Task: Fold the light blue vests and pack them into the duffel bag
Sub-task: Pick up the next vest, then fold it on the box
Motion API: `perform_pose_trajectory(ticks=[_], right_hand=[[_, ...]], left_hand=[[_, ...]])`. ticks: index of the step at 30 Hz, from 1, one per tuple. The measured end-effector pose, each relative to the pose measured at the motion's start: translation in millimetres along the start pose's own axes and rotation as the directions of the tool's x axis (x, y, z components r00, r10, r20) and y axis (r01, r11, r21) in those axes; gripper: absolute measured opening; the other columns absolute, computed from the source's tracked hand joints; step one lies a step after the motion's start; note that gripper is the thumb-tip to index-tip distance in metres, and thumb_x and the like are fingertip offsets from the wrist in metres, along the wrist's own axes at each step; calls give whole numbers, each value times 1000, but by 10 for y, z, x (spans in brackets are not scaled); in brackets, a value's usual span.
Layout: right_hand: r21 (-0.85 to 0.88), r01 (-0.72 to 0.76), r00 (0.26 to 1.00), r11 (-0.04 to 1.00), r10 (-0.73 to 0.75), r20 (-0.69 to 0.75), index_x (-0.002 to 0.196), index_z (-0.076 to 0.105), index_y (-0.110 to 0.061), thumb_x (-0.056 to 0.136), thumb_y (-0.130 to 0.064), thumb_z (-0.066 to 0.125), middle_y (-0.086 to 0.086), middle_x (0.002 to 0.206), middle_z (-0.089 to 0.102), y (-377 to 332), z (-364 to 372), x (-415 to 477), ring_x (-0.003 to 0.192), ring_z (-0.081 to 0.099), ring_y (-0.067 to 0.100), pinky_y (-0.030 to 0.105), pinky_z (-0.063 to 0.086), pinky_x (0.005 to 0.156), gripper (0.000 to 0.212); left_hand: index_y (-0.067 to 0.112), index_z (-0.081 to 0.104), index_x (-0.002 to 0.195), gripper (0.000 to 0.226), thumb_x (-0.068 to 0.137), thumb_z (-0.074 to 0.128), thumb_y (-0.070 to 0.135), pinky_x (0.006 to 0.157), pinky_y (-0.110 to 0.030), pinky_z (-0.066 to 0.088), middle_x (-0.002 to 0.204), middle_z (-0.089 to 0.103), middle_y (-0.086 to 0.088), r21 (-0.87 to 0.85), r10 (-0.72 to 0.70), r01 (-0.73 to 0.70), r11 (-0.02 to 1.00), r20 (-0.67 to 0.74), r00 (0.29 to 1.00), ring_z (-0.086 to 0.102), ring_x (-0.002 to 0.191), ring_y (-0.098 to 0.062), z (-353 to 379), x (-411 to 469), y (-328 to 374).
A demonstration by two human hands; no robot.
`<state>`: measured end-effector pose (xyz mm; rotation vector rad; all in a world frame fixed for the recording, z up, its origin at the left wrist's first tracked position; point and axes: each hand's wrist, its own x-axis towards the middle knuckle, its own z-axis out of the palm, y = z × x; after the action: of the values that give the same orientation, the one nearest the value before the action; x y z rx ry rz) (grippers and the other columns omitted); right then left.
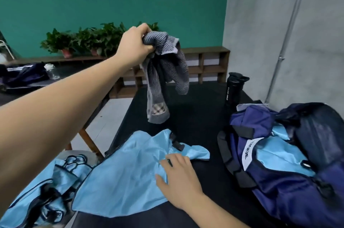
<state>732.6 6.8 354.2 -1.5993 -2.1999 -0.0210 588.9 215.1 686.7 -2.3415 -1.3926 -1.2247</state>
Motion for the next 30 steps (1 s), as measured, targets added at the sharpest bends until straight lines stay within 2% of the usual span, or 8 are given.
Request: perform_pose_trajectory(ticks=[6, 10, 14, 17, 19, 22, 27, 30], right_hand=[[15, 27, 999, 1000, -27, -30, 130, 65, -22, 100, -59, 41, -2, 123, 58, 32, 44, 21, 120, 52, 22, 42, 44, 110, 54], [47, 32, 998, 998, -30, -48, 126, 67, -22, 96, -58, 45, -1, 122, 60, 113, 95, 74, 118, 54, 24, 44, 45, 109, 52], [13, 31, 998, 999, -30, -60, 123, 68, -25, 93, -57, 49, -1, 118, 63, 278, 78, 167, 113, 55, 24, 45, 47, 106, 48], [-31, -44, 997, 999, 42, -62, 129, 67, -26, 94, -58, 47, -1, 125, 63, 486, 42, 284, 120, 54, 26, 46, 45, 108, 52], [-32, -123, 991, 992, 121, -55, 135, 64, -26, 95, -58, 43, 0, 130, 61, 643, 13, 348, 127, 50, 27, 46, 43, 111, 55], [-28, -188, 981, 982, 186, -59, 133, 64, -27, 96, -57, 43, -1, 130, 59, 779, -19, 394, 125, 49, 27, 46, 42, 110, 53], [-38, -198, 978, 979, 195, -80, 129, 64, -24, 96, -54, 44, 2, 126, 57, 763, 1, 402, 121, 48, 28, 49, 43, 108, 49], [-48, -201, 975, 978, 195, -107, 125, 66, -23, 94, -54, 46, 3, 121, 58, 768, 36, 416, 115, 50, 29, 50, 46, 105, 48]], left_hand=[[19, 60, 104, 26, 82, 73, 23, 76, -36, 46, 103, 71, -11, -84, -8, 11, 996, 35, 999, 63, 96, -30, 708, 417, 393], [16, 53, 106, 29, 86, 72, 25, 74, -36, 38, 106, 67, -16, -71, -26, 32, 997, 87, 996, 61, 101, -35, 1283, 652, 546], [13, 52, 115, 38, 90, 71, 34, 82, -42, 47, 114, 65, -20, -36, -61, 66, 997, 139, 988, 62, 106, -41, 1821, 796, 688], [16, 53, 115, 38, 89, 69, 38, 84, -48, 54, 114, 68, -16, -13, -83, 85, 996, 130, 988, 63, 107, -42, 2113, 874, 788], [16, 53, 114, 38, 90, 70, 39, 81, -47, 54, 110, 69, -14, -25, -94, 98, 995, 130, 987, 64, 105, -40, 2271, 920, 846], [14, 51, 115, 36, 93, 69, 36, 80, -46, 54, 110, 69, -16, -10, -124, 126, 992, 131, 984, 64, 105, -41, 2466, 998, 893], [13, 46, 130, 38, 101, 62, 31, 87, -47, 50, 127, 59, -20, -65, -269, 277, 959, 112, 957, 62, 109, -44, 2744, 1116, 929], [12, 40, 139, 41, 105, 59, 25, 82, -43, 42, 140, 50, -22, -134, -358, 372, 919, 116, 927, 61, 111, -43, 2956, 1124, 962]])
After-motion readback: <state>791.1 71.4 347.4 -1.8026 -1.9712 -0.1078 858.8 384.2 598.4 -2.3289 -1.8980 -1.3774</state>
